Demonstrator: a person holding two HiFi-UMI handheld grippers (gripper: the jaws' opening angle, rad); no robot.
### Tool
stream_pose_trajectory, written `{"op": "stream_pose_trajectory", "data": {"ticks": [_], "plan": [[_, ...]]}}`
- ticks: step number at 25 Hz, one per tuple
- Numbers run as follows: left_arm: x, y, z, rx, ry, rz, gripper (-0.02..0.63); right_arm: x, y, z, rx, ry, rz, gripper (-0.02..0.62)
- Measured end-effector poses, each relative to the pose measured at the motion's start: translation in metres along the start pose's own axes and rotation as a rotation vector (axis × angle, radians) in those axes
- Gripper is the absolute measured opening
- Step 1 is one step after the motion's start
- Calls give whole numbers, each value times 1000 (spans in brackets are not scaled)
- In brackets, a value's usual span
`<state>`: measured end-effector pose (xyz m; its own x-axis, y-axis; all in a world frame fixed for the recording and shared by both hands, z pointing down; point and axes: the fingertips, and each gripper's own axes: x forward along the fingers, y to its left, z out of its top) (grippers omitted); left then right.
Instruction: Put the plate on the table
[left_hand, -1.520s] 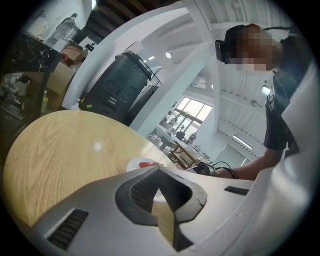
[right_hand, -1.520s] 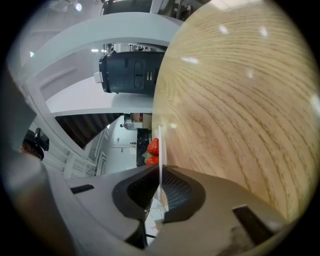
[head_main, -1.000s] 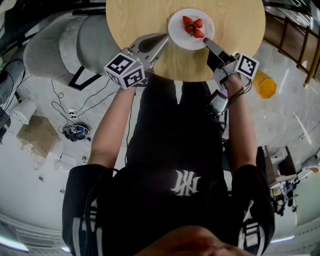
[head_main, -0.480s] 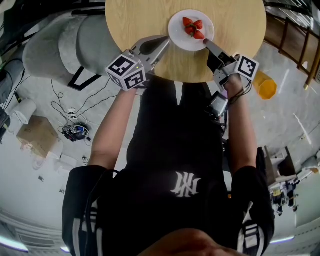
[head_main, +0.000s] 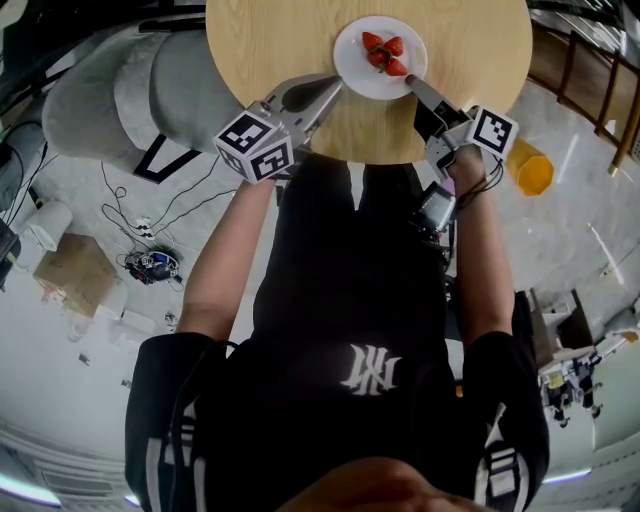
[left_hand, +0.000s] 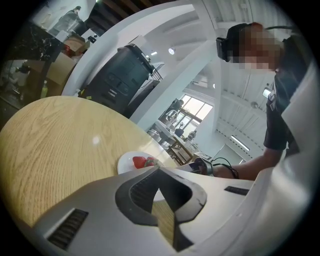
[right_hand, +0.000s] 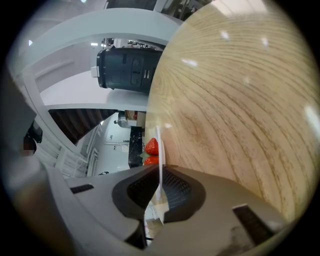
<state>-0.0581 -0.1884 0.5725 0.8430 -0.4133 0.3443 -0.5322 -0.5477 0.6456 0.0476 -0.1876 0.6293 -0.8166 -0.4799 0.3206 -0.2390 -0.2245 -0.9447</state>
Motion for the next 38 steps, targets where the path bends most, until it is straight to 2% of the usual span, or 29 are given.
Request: {"op": "stream_pose_trajectory", "data": {"ticks": [9,12,16,24,26,31,38], "plan": [[3,-1,-2,3,9,-8,2,0,8,1,-81,5,-49,41],[3,-1,-2,4,11,-9,2,-3,7,4,-144,3,-115,41],[4,-2,-5,3,19,-11,2,-10,-2,9,-292,30,-246,41],[4,-1,-12,-5,32,-11,2,-6,-3,8,-346,38,-267,63],[4,-1,-13,-5,35,-12,2,-5,-4,8,-363,40,-277,94],[3,0,-15,-6,38,-9,2,-6,-1,12,-442,19,-314,91],[5,-1,-17,-1,46,-12,2,-8,-11,16,-605,30,-424,93]]}}
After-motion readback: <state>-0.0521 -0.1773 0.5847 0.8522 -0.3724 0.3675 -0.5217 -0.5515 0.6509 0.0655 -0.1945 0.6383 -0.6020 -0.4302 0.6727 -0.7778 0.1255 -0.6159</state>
